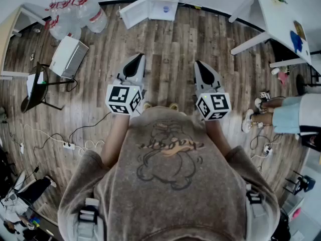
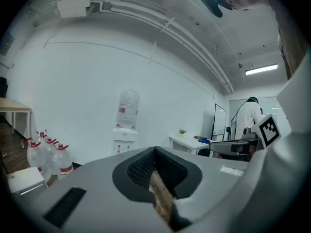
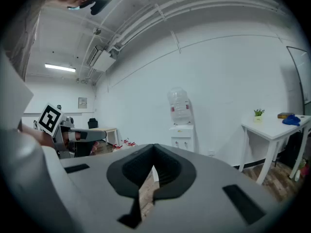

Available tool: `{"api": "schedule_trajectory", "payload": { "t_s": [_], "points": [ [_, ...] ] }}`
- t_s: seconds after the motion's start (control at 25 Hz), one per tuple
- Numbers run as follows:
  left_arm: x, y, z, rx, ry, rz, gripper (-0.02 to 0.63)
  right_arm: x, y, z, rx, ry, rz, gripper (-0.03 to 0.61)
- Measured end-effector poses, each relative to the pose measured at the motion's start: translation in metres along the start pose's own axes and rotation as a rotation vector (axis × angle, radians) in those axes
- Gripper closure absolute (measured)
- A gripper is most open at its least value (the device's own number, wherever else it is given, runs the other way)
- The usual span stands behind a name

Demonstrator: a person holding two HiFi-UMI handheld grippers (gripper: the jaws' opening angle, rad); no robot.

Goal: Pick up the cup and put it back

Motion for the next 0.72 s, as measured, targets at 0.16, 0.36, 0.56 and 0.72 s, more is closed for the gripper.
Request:
{"api": "schedule_trajectory", "payload": {
  "t_s": [0.16, 0.36, 0.56, 0.72],
  "points": [
    [0.0, 0.0, 0.002, -0.009, 0.002, 0.001, 0.612, 0.0, 0.004, 0.0, -0.004, 0.003, 0.007, 0.577],
    [0.001, 0.003, 0.003, -0.02, 0.003, 0.005, 0.612, -0.001, 0.01, -0.003, -0.004, -0.004, -0.007, 0.577],
    [0.0, 0.019, 0.01, -0.031, 0.014, 0.011, 0.612, -0.007, 0.023, -0.009, -0.032, 0.013, -0.035, 0.575],
    [0.001, 0.038, 0.018, -0.055, 0.019, 0.005, 0.612, -0.012, 0.041, -0.018, -0.049, 0.03, -0.05, 0.575]
  ]
}}
Point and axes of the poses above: the fingertips, and each gripper's own axes: z backward along the fingers, y to its left, x out of its top, the point moved 10 cm from there along z, backward along the fingers, and after that the axes turned 1 degree about z, right-handed, at the moved point
